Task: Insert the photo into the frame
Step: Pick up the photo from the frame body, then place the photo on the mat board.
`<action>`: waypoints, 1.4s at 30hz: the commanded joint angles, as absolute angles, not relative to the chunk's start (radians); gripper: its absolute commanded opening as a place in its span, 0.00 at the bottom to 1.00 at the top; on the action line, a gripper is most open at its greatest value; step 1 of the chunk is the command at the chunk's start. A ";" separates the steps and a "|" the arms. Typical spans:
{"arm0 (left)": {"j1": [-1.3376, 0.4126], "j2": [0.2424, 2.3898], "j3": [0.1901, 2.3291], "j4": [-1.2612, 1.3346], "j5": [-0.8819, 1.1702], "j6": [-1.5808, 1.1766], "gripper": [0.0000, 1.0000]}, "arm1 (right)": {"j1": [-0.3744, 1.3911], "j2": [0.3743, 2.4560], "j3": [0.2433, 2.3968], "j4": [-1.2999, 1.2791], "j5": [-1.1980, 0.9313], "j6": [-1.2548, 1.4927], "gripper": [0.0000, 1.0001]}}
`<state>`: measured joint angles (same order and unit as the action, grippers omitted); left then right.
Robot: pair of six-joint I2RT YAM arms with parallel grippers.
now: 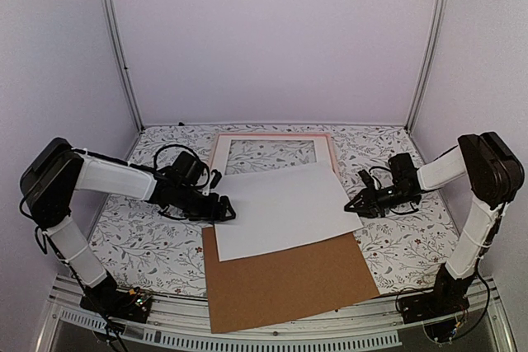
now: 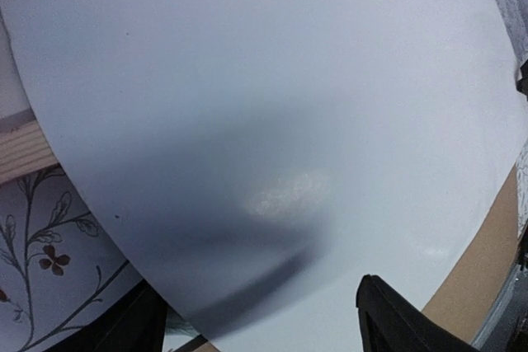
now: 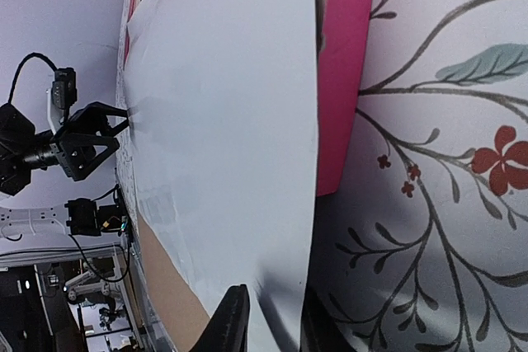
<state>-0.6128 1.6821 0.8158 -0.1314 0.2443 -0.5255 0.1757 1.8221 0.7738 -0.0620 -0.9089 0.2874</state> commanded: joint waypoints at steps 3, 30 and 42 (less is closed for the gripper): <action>-0.599 1.684 0.832 -0.129 0.230 -0.511 0.82 | 0.181 1.784 0.803 -0.079 -0.951 0.270 0.14; -0.429 1.498 0.872 -0.206 0.126 -0.493 0.89 | 0.188 1.748 1.070 -0.033 -0.728 0.463 0.00; -0.383 1.497 0.897 -0.198 0.107 -0.491 0.89 | 0.223 1.952 1.172 0.084 -0.752 0.511 0.00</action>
<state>-0.3985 1.5043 0.8726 -0.2005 0.1207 -0.4992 0.2115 1.9202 1.1461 0.0151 -0.7387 0.4931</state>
